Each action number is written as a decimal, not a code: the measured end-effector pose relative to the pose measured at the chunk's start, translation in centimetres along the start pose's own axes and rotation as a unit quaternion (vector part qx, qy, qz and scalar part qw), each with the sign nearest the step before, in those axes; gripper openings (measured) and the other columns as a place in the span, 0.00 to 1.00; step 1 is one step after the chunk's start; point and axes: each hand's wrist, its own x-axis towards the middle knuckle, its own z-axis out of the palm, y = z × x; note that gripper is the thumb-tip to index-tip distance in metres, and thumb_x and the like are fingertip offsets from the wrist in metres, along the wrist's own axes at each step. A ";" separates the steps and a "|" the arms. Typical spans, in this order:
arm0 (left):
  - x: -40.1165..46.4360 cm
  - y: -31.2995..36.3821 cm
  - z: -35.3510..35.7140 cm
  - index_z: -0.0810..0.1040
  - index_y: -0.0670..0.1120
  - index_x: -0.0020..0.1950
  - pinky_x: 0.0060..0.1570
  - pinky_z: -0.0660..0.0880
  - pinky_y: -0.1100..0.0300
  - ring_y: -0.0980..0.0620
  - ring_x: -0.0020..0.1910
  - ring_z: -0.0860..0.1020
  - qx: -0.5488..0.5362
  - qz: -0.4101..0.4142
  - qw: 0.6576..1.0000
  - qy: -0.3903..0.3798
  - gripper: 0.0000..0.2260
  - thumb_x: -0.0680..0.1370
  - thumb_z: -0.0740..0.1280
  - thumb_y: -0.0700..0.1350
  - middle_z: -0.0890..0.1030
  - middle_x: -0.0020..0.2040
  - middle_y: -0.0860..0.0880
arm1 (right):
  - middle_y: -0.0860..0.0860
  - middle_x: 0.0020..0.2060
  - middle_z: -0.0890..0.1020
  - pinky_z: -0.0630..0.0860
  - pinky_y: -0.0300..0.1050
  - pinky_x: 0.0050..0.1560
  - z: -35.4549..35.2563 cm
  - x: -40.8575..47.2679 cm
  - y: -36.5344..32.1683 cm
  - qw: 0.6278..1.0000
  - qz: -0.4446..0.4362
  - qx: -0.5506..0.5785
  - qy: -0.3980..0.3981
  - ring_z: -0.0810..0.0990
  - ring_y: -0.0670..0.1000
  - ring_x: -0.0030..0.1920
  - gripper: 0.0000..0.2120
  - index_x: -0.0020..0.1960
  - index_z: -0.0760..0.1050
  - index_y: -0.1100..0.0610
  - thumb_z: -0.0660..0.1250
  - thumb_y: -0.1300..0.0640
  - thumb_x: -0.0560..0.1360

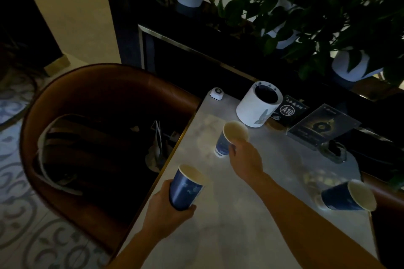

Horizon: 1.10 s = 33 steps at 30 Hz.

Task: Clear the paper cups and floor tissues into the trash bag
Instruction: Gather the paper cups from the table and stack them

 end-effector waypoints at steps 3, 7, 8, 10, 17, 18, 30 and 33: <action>0.1 -0.2 -0.4 0.67 0.59 0.56 0.37 0.77 0.69 0.63 0.41 0.78 -0.010 -0.002 1.000 0.000 0.33 0.56 0.81 0.53 0.77 0.44 0.62 | 0.57 0.49 0.80 0.72 0.43 0.47 0.4 0.8 0.4 0.995 0.024 -0.053 -0.084 0.78 0.59 0.52 0.08 0.53 0.76 0.58 0.59 0.60 0.77; -0.1 -0.4 -0.6 0.68 0.58 0.56 0.39 0.80 0.64 0.60 0.42 0.80 -0.019 -0.001 1.000 0.001 0.33 0.57 0.81 0.53 0.78 0.46 0.60 | 0.58 0.55 0.79 0.70 0.44 0.49 0.7 0.5 1.2 0.995 0.020 -0.077 -0.055 0.78 0.57 0.55 0.11 0.58 0.76 0.59 0.61 0.56 0.78; -0.2 -0.4 -0.6 0.69 0.57 0.56 0.39 0.81 0.63 0.60 0.42 0.80 -0.017 0.002 1.000 0.001 0.33 0.56 0.81 0.53 0.79 0.46 0.59 | 0.57 0.54 0.80 0.68 0.42 0.47 0.8 0.1 1.4 0.996 0.021 -0.075 -0.047 0.78 0.55 0.53 0.11 0.56 0.76 0.58 0.61 0.56 0.78; -0.4 -0.4 -0.7 0.69 0.57 0.56 0.39 0.81 0.63 0.59 0.41 0.80 -0.013 0.012 1.000 0.002 0.33 0.56 0.81 0.53 0.80 0.46 0.58 | 0.56 0.46 0.80 0.68 0.42 0.44 0.2 -0.9 1.4 0.995 -0.003 -0.086 -0.053 0.76 0.54 0.45 0.06 0.49 0.76 0.56 0.61 0.58 0.78; -2.5 -0.3 -0.4 0.68 0.58 0.56 0.40 0.81 0.63 0.58 0.42 0.81 0.009 0.038 0.999 -0.019 0.33 0.56 0.80 0.55 0.80 0.46 0.57 | 0.52 0.30 0.74 0.63 0.37 0.30 -2.2 -6.0 1.9 0.997 -0.063 -0.037 0.034 0.74 0.51 0.33 0.12 0.35 0.68 0.53 0.65 0.59 0.76; -2.9 -0.4 -0.4 0.68 0.58 0.56 0.40 0.80 0.64 0.58 0.42 0.81 0.013 0.042 0.999 -0.022 0.33 0.57 0.80 0.56 0.80 0.46 0.57 | 0.52 0.31 0.75 0.67 0.38 0.32 -2.4 -6.7 2.1 0.997 -0.060 -0.024 0.041 0.76 0.52 0.33 0.12 0.35 0.68 0.53 0.65 0.58 0.76; -8.3 -1.1 -0.2 0.68 0.56 0.59 0.40 0.78 0.67 0.56 0.43 0.80 0.031 0.070 0.995 -0.070 0.34 0.58 0.80 0.55 0.80 0.48 0.56 | 0.53 0.42 0.84 0.78 0.31 0.35 -6.6 -19.0 1.4 0.969 -0.032 0.209 0.131 0.84 0.44 0.37 0.06 0.51 0.78 0.60 0.66 0.60 0.75; -9.6 -1.4 -0.2 0.66 0.59 0.59 0.43 0.79 0.66 0.58 0.45 0.80 0.028 0.076 0.993 -0.086 0.35 0.58 0.79 0.57 0.79 0.49 0.57 | 0.54 0.44 0.84 0.80 0.34 0.39 -7.0 -21.9 1.5 0.963 -0.019 0.237 0.129 0.84 0.45 0.39 0.08 0.54 0.77 0.59 0.66 0.58 0.75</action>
